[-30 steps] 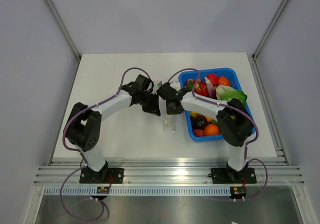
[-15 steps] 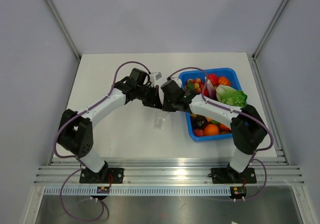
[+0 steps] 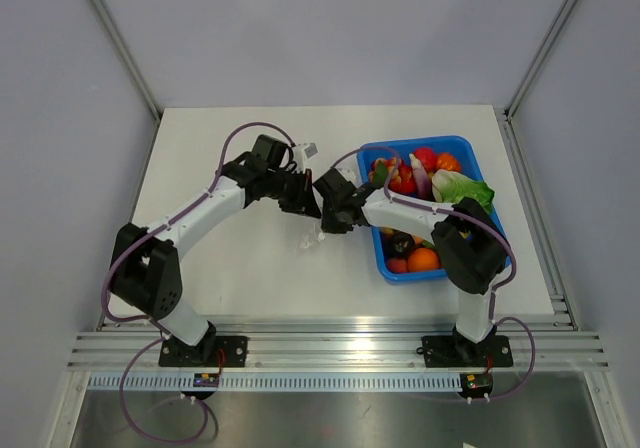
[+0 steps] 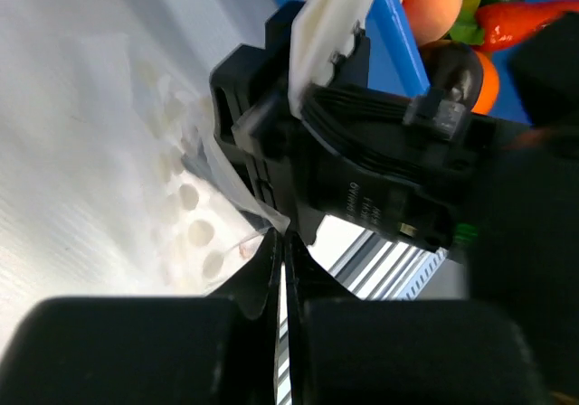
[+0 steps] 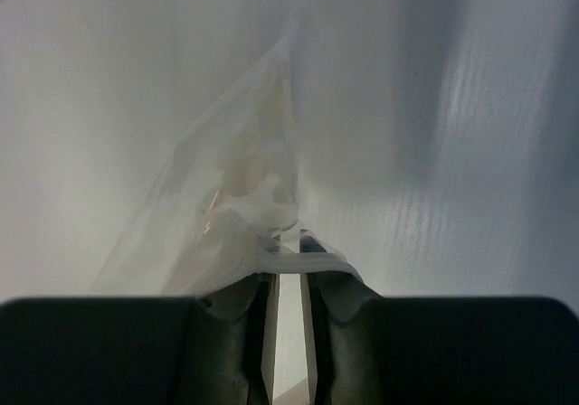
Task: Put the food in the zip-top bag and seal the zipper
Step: Open the zipper of the food storage bag at the center of the board.
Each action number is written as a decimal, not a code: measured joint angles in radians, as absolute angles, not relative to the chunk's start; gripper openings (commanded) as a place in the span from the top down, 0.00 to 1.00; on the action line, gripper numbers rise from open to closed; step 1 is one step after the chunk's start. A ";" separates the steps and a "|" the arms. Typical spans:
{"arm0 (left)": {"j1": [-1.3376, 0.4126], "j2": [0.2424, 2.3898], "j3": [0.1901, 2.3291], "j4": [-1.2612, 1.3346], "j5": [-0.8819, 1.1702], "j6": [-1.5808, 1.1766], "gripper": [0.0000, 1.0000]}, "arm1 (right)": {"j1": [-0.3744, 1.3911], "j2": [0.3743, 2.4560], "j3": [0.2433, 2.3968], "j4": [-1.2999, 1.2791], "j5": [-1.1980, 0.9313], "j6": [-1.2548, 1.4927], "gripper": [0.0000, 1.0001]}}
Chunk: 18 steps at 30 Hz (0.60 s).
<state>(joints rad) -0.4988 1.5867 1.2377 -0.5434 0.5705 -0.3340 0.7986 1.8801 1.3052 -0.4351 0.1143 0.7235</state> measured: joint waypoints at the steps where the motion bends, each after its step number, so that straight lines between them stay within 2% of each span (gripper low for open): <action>1: -0.497 1.583 1.238 -0.546 0.572 -0.331 1.00 | 0.799 1.897 1.319 -0.454 0.122 0.725 0.78; 9: -0.483 1.580 1.237 -0.548 0.557 -0.316 1.00 | 0.813 1.914 1.401 -0.597 0.298 0.723 0.78; 18: -0.486 1.589 1.221 -0.552 0.497 -0.315 1.00 | 0.818 1.910 1.401 -0.631 0.358 0.718 0.78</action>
<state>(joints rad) -0.4862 1.5890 1.2213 -0.5522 0.4969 -0.3149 0.8181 1.9099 1.4010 -0.6308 0.3576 0.7177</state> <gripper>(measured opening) 0.003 0.218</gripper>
